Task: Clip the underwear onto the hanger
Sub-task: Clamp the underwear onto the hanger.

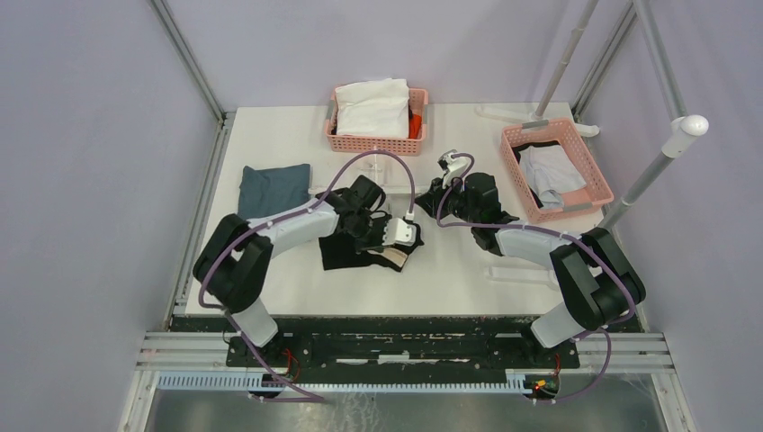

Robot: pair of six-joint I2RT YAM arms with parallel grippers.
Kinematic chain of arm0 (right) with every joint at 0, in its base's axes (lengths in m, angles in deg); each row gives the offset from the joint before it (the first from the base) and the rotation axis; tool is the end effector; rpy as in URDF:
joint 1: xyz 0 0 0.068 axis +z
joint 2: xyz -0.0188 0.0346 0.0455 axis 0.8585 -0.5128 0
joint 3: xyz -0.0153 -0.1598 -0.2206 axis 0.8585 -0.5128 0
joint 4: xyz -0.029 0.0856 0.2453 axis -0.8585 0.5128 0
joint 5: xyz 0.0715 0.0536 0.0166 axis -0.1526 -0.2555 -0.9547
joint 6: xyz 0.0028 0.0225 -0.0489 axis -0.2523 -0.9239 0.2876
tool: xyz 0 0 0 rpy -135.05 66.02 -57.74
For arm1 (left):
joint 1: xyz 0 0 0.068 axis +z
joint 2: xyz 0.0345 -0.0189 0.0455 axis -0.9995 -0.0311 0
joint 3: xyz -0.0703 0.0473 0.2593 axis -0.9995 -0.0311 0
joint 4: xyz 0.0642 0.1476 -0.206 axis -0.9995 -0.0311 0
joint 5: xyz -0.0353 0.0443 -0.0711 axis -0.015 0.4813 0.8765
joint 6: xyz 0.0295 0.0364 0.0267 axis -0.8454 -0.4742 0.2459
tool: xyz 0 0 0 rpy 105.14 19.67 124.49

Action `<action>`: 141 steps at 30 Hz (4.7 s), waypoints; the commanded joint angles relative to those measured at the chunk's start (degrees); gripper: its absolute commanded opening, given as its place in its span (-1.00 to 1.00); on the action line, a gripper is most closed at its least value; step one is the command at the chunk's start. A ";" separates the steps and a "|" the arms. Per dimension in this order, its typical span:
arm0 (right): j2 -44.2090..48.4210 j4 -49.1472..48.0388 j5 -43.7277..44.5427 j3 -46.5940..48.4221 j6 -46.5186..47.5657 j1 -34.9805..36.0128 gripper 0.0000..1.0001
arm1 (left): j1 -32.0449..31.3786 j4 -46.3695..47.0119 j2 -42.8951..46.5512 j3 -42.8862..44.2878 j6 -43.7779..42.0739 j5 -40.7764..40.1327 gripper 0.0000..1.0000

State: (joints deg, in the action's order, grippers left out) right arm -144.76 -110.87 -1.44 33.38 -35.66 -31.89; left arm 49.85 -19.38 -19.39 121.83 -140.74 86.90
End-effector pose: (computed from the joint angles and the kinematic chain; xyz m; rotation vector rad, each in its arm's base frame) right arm 0.2810 0.1560 0.2002 -0.4295 1.8917 0.7508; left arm 0.2494 -0.2186 0.1788 2.0180 1.7084 -0.5649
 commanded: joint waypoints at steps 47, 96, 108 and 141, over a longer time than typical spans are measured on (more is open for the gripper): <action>1.25 -2.42 -0.55 1.98 0.62 0.11 -1.00 | -18.71 53.42 23.93 -28.73 18.65 -16.30 0.35; 4.60 -2.25 -1.19 -0.28 0.01 0.13 -1.00 | -7.54 39.73 6.90 -14.84 18.52 1.78 -0.78; 9.76 -11.74 -2.82 -7.37 -10.17 0.18 -1.00 | -7.66 61.43 14.33 -24.60 43.55 -5.19 -0.94; 12.46 -14.03 -11.96 -10.15 -14.40 1.46 -1.00 | -7.66 62.35 13.14 -19.96 44.78 -3.68 -0.94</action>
State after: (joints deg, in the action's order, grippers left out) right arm -134.40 -120.79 -10.42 22.63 -49.82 -31.14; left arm 42.13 38.67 -6.69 99.44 -98.25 82.27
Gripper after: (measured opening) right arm 0.252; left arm 0.046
